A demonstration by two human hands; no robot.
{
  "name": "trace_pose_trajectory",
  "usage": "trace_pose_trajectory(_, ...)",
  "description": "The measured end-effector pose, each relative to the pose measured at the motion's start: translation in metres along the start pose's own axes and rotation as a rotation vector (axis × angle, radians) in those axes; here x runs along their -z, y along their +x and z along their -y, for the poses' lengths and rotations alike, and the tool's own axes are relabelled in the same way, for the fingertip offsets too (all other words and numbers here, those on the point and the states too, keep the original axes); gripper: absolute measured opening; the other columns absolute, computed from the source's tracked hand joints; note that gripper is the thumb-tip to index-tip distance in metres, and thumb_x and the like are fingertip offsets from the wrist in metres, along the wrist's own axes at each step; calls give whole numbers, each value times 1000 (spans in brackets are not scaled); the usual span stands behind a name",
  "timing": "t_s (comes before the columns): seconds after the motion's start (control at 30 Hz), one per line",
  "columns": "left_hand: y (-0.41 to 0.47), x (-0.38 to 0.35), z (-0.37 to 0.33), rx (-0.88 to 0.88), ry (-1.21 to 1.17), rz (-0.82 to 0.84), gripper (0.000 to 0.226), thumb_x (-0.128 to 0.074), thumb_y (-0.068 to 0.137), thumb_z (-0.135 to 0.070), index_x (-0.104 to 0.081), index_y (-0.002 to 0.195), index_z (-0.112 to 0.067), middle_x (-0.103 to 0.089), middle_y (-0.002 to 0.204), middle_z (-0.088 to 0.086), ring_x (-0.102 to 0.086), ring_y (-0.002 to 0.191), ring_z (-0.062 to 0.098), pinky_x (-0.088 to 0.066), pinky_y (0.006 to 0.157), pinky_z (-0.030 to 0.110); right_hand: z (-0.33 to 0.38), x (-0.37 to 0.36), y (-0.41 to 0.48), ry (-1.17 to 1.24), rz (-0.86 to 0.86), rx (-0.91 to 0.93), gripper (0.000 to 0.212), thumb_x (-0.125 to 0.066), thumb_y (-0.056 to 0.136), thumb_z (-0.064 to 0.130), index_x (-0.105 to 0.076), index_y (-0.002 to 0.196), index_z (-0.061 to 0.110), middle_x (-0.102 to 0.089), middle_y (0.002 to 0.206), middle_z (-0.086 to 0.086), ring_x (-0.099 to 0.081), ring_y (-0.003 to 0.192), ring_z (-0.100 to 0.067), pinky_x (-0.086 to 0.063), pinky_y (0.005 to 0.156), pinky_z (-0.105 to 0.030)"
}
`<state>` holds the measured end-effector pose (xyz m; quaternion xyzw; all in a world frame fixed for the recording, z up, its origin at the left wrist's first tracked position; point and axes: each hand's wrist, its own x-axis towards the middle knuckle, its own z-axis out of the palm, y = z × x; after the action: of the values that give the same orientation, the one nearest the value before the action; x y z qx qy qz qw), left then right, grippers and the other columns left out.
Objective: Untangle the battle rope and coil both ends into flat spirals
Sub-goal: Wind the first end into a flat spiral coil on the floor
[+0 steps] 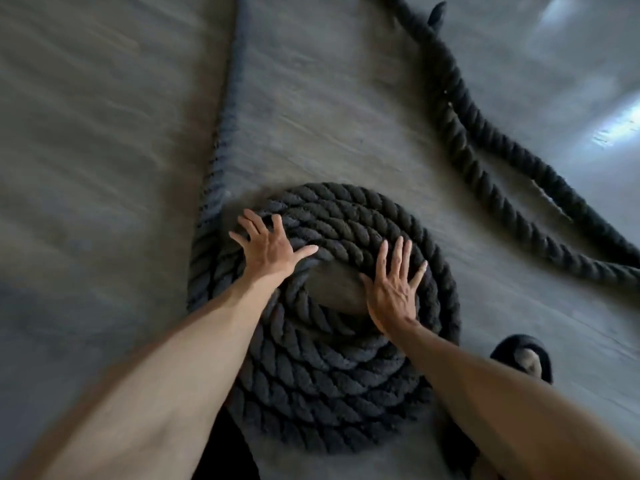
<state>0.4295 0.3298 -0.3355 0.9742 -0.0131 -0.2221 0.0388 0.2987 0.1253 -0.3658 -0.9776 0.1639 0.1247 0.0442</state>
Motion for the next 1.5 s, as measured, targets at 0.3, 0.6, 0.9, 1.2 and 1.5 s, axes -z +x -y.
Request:
trace_pose_trajectory(0.3, 62, 15, -23, 203, -21, -161, 110, -27, 75, -89, -24, 146, -5, -13, 152, 40, -11, 144, 49, -12, 116, 60, -21, 37, 191, -128, -81, 432, 77, -24, 103, 60, 1, 162, 18, 11, 169, -9, 16, 155, -25, 1, 122, -62)
trace_pose_trajectory(0.6, 106, 40, -47, 479, -54, -37, 113, -18, 80, -86, -12, 153, 0, -7, 157, 32, -10, 146, 45, -18, 116, 58, 14, 80, 349, -214, -91, 843, 78, -27, 102, 64, 0, 162, 23, 7, 170, -5, 9, 156, -24, -5, 124, -59)
trace_pose_trajectory(0.9, 143, 68, -52, 639, -45, 84, 109, -31, 77, -87, -21, 149, -5, -25, 150, 25, -23, 139, 43, -26, 108, 61, 47, 101, 427, -244, -81, 1062, 77, -28, 102, 65, -1, 162, 24, 7, 170, -4, 8, 156, -23, -7, 124, -60)
trace_pose_trajectory(1.2, 278, 124, -93, -50, -69, -180, 126, -65, 63, -77, -4, 156, -18, 4, 161, 24, 5, 149, 39, 5, 114, 66, 55, 100, 431, -201, -169, 897, 82, -32, 97, 73, -8, 162, 30, -2, 170, -5, 2, 157, -30, -2, 119, -68)
trace_pose_trajectory(1.5, 352, 156, -76, -266, 92, 37, 152, -55, 42, -97, 11, 155, -19, -10, 160, 20, -18, 142, 41, -21, 110, 63, 47, 101, 389, 23, 26, -44, 110, -31, 80, 89, 6, 161, 25, 15, 167, -18, 19, 153, -36, 3, 115, -74)
